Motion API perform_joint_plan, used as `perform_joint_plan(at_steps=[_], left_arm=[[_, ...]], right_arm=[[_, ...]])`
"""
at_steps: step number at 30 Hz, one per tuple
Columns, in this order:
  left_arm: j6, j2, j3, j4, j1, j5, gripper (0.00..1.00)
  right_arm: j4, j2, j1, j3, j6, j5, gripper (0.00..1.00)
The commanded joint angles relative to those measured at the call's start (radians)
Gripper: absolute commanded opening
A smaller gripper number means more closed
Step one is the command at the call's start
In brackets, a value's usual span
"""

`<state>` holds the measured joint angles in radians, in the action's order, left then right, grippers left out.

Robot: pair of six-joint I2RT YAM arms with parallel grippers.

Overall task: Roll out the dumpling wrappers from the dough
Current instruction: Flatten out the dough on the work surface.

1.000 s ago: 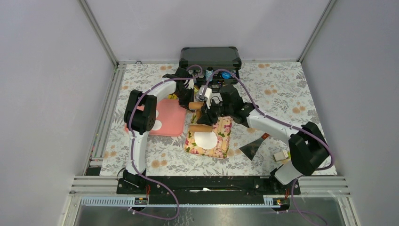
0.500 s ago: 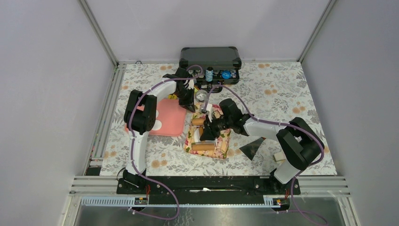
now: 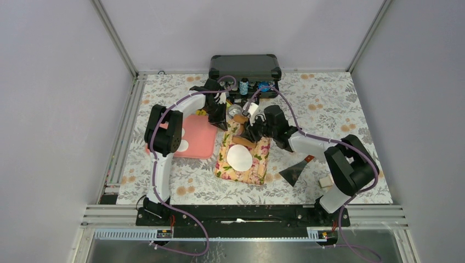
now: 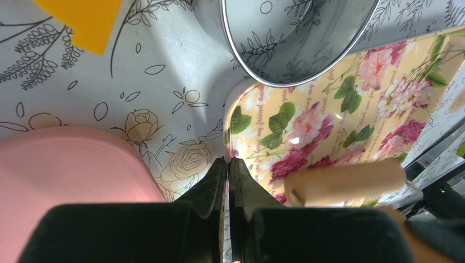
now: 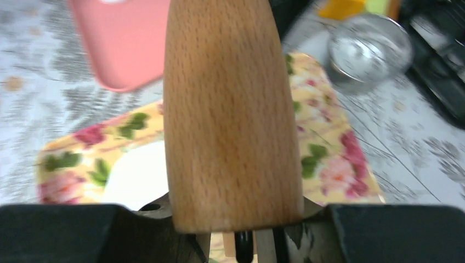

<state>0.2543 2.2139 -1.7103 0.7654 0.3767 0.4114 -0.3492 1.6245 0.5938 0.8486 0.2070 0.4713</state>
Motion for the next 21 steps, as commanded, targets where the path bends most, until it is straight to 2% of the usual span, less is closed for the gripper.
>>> perform_joint_plan(at_steps=[1, 4, 7, 9, 11, 14, 15, 21], left_arm=[[-0.038, -0.031, 0.01, 0.012, 0.004, -0.017, 0.0], [-0.038, -0.032, 0.009, 0.012, 0.004, -0.015, 0.0], [-0.04, -0.035, 0.009, 0.012, 0.003, -0.013, 0.0], [-0.045, -0.037, 0.008, 0.013, 0.004, -0.009, 0.0], [-0.051, -0.037, 0.008, 0.012, 0.004, -0.002, 0.0], [-0.057, -0.036, 0.009, 0.012, 0.002, 0.003, 0.0], [-0.058, -0.036, 0.009, 0.011, 0.002, 0.005, 0.0], [-0.059, -0.033, 0.008, 0.005, 0.002, 0.036, 0.0]], right_arm=[[0.062, 0.057, -0.035, 0.044, 0.093, -0.199, 0.0], [0.061, 0.056, -0.059, 0.069, 0.082, -0.217, 0.0], [0.061, 0.003, -0.083, 0.094, 0.023, -0.145, 0.0], [0.061, -0.057, -0.09, 0.099, -0.014, -0.006, 0.0], [0.085, -0.123, -0.091, 0.105, -0.032, 0.196, 0.0], [0.182, -0.138, -0.085, 0.139, -0.086, 0.481, 0.0], [0.189, -0.142, -0.077, 0.124, -0.092, 0.526, 0.0], [0.147, -0.132, -0.007, -0.027, -0.015, 0.544, 0.0]])
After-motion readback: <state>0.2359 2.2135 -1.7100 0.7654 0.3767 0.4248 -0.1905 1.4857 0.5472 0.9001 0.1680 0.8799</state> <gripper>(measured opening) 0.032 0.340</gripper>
